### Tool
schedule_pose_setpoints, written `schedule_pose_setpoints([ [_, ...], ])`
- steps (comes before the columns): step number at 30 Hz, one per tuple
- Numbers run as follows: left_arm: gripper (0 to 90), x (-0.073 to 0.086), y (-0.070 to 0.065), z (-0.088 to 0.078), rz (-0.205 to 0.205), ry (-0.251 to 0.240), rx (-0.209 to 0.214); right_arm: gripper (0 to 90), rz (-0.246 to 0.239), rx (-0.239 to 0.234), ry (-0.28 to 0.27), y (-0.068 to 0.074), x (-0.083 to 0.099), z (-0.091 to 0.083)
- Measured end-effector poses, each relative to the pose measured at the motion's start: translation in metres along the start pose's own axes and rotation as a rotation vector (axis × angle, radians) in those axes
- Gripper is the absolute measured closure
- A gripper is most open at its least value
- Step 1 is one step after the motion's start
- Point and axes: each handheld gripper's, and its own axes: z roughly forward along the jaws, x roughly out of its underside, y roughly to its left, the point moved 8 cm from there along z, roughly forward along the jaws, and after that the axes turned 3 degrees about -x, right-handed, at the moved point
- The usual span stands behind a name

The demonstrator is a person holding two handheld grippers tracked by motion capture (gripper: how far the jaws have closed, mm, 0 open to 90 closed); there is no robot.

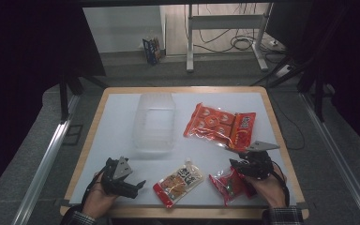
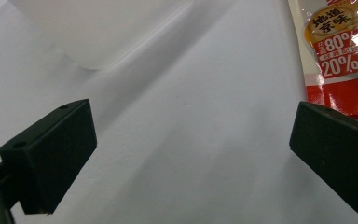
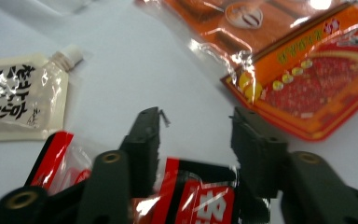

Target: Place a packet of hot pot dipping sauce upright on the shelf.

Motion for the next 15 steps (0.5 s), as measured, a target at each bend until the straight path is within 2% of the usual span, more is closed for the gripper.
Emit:
schedule_pose_setpoints([
  [4,0.6,0.000,0.000,0.000,0.002,-0.002,0.000,61.2,-0.017,-0.011,0.000,-0.001,-0.007,0.005],
  [6,0.6,0.000,-0.001,0.000,0.006,-0.003,0.001,67.5,-0.044,-0.006,0.013,-0.002,-0.013,0.011],
  [11,0.6,-0.001,-0.001,-0.001,0.010,-0.005,0.001,77.5,-0.060,-0.007,0.030,-0.001,-0.020,0.018],
  [15,0.6,0.000,-0.001,-0.001,0.019,0.001,0.001,83.9,-0.051,-0.019,0.035,-0.001,-0.027,0.021],
])
